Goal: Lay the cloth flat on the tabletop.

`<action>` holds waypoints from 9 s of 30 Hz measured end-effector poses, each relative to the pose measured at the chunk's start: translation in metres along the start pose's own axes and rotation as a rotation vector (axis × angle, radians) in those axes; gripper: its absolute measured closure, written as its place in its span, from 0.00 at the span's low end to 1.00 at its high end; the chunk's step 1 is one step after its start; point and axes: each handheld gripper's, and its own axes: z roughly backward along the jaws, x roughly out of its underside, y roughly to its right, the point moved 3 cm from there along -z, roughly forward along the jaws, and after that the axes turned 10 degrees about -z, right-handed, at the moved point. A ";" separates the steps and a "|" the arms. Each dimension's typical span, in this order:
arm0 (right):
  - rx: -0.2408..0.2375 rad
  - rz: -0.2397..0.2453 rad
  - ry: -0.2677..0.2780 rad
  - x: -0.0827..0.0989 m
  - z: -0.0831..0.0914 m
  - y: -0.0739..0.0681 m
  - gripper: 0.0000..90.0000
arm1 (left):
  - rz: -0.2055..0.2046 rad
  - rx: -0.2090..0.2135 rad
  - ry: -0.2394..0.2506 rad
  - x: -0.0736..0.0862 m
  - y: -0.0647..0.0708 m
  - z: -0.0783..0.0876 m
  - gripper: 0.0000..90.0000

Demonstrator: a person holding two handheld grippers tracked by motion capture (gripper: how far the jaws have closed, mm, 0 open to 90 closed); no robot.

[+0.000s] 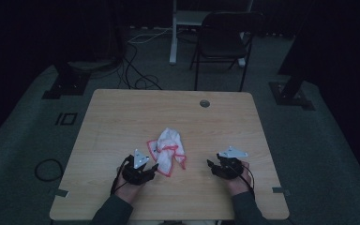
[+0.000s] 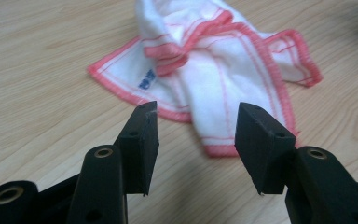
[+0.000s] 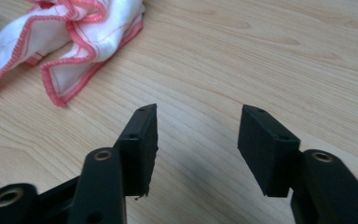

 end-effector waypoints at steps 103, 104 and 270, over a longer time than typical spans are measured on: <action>-0.045 0.065 -0.042 -0.034 -0.053 -0.029 0.98 | -0.021 -0.115 -0.118 0.016 -0.016 -0.008 0.98; -0.044 0.065 -0.041 -0.034 -0.053 -0.027 0.98 | -0.017 -0.118 -0.119 0.016 -0.017 -0.008 0.98; -0.194 0.166 -0.011 -0.005 -0.016 -0.086 0.82 | 0.056 -0.201 -0.005 -0.020 -0.054 0.021 0.98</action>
